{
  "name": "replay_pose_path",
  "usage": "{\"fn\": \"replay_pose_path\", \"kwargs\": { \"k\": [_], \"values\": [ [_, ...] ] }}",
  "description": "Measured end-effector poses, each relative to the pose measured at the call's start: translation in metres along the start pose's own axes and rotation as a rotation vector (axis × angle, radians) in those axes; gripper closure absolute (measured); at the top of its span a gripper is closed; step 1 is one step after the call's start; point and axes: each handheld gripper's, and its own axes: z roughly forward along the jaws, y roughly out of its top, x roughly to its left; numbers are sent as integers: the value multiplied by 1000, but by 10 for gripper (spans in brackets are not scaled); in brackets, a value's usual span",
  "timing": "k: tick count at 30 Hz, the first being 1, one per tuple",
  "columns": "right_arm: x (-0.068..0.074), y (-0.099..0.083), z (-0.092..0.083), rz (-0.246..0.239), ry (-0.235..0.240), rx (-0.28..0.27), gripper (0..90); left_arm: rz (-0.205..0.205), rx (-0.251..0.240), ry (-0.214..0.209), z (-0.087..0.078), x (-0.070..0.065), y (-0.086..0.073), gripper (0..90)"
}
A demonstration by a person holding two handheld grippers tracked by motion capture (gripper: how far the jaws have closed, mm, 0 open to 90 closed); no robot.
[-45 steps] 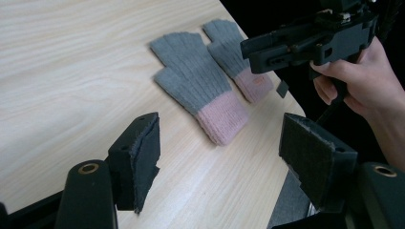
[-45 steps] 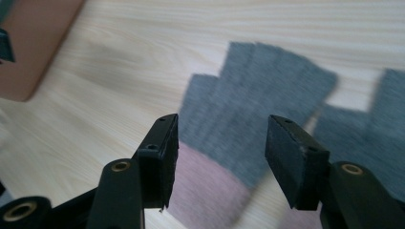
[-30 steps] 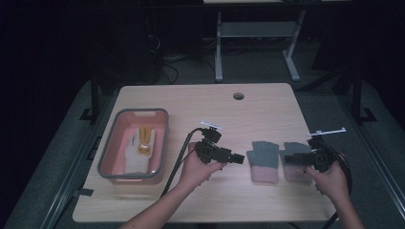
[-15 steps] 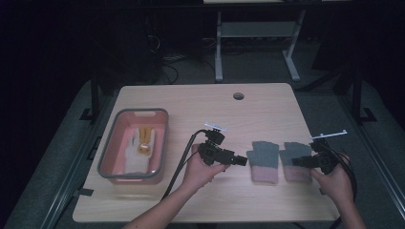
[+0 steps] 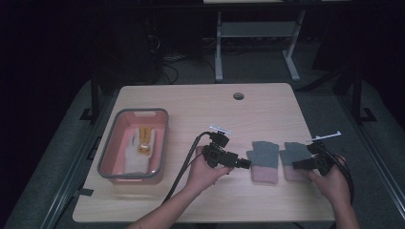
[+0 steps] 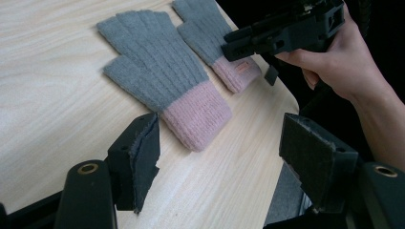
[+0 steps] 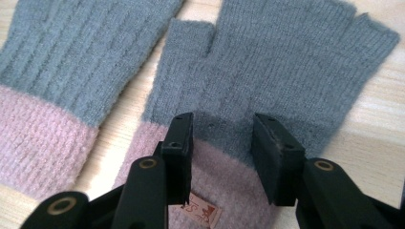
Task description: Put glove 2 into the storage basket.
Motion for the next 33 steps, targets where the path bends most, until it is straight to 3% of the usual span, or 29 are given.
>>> {"fn": "replay_pose_path", "kwargs": {
  "k": [10,22,33],
  "values": [
    [6,-2,2,0,-48,-25,680,5,0,-8,4,-4,-4,305],
    [5,-3,1,18,-40,-38,804,-1,3,-6,5,0,-6,306],
    [3,-5,-3,40,-14,-58,822,-10,-3,-4,4,2,-8,307]
  ]
}}
